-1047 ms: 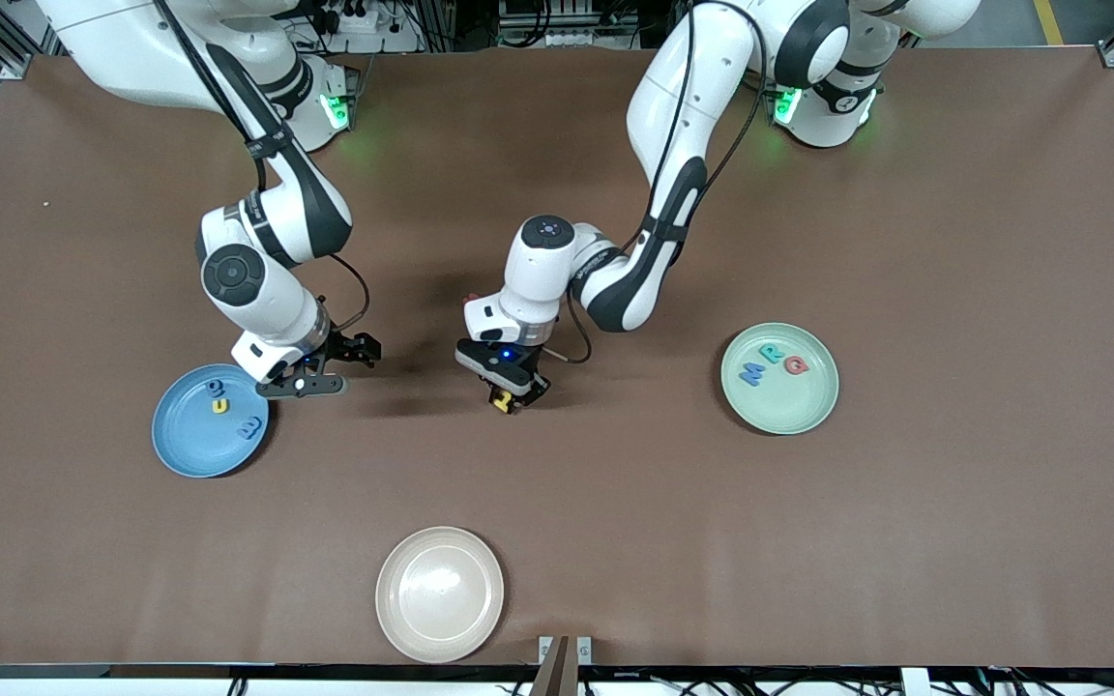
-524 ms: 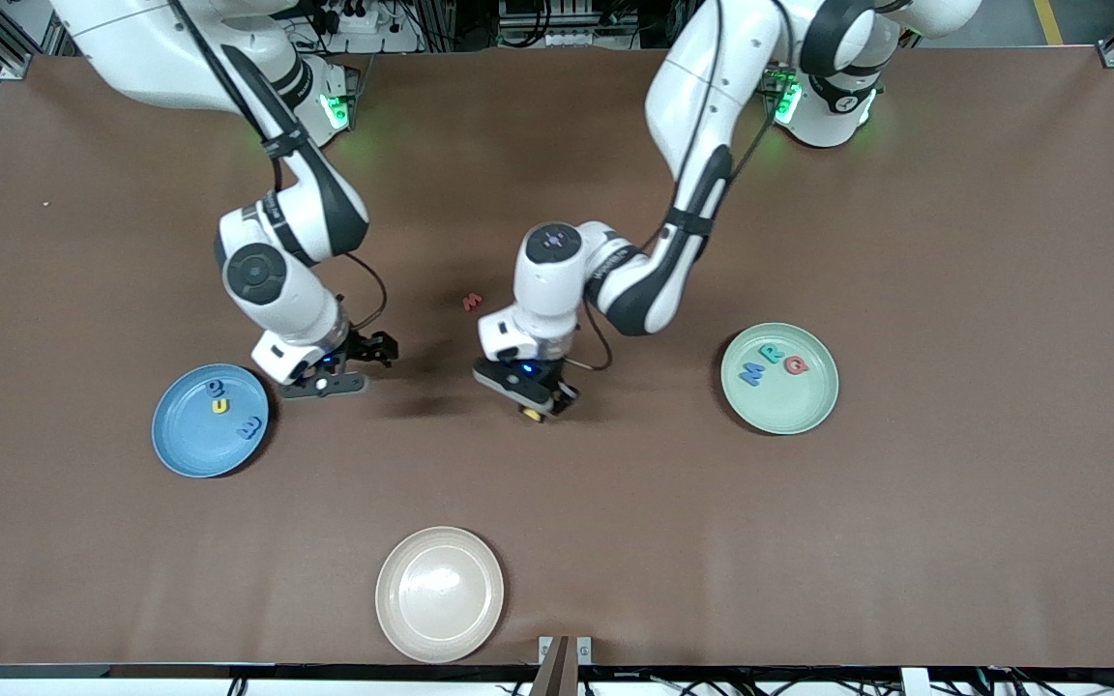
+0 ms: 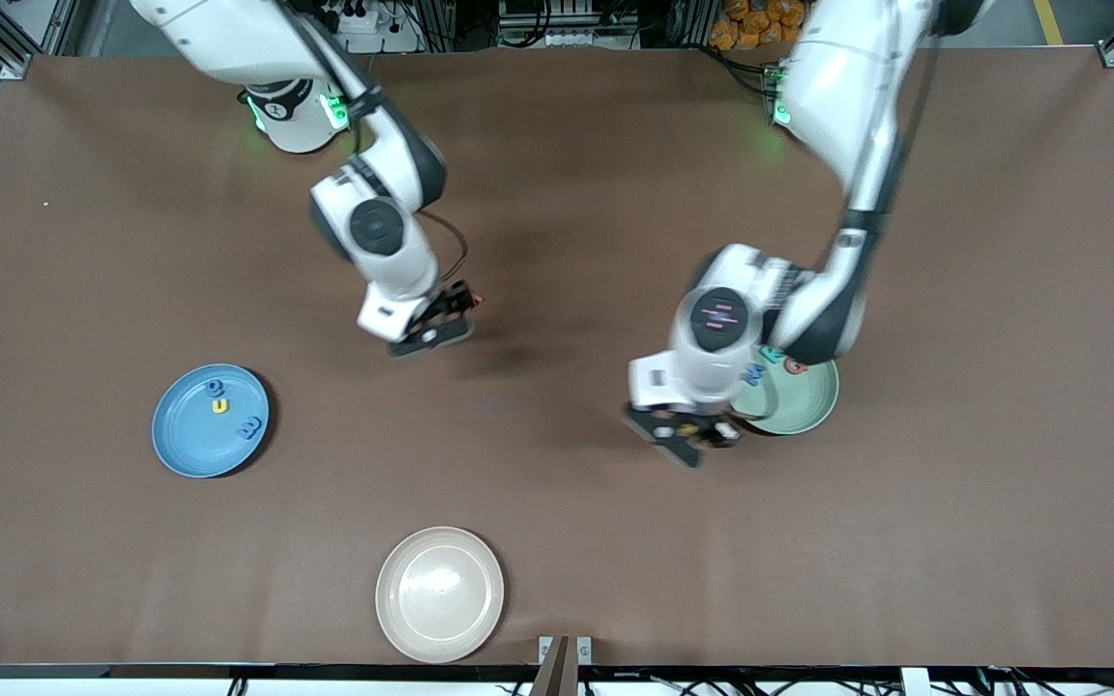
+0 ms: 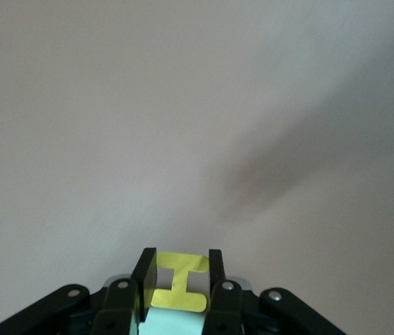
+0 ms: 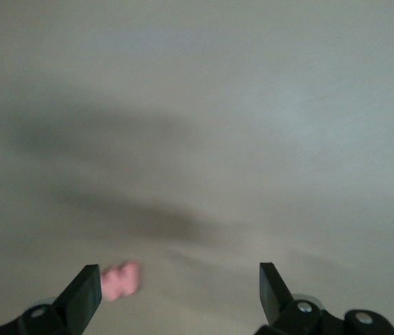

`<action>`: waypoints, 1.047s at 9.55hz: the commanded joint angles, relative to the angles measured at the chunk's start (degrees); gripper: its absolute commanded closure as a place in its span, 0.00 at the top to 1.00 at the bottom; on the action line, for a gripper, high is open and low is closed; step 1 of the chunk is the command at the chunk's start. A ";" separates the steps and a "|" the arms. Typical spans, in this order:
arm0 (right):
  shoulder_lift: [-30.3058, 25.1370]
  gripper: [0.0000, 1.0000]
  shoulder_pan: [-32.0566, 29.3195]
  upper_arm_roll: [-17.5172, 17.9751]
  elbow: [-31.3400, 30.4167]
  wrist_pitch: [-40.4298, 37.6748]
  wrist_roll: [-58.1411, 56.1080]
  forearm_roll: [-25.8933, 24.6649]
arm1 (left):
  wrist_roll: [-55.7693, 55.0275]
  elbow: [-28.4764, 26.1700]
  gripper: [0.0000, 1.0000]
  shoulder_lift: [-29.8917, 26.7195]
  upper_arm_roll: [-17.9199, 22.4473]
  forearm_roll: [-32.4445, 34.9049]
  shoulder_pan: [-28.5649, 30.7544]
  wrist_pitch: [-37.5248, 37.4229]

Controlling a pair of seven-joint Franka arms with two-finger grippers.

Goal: Sort upper and lower case letters into plates
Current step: 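Place the H on the green plate while the right gripper grasps the w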

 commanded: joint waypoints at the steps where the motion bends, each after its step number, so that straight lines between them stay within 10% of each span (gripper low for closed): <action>1: -0.58 1.00 3.29 -0.01 -0.35 -1.19 22.75 0.47 | 6.35 -15.54 0.00 -8.92 -7.36 -1.55 11.09 0.96; 3: -0.57 1.00 3.49 -0.01 -0.08 -1.11 37.02 1.16 | 5.12 -20.93 0.10 -10.61 -12.84 -3.57 18.51 0.87; 4: -0.49 1.00 3.49 -0.10 -0.25 -0.50 45.33 2.39 | 5.91 -20.42 0.79 -10.44 -12.85 -3.57 18.79 0.09; 5: -0.57 1.00 3.31 -0.18 -0.87 1.86 53.94 2.49 | 5.05 -19.38 1.00 -10.44 -12.85 -3.48 18.45 -0.27; 10: -0.57 1.00 3.13 -0.45 -9.39 16.03 64.66 2.40 | 4.86 -2.51 1.00 -8.24 -10.93 -2.08 21.86 -10.63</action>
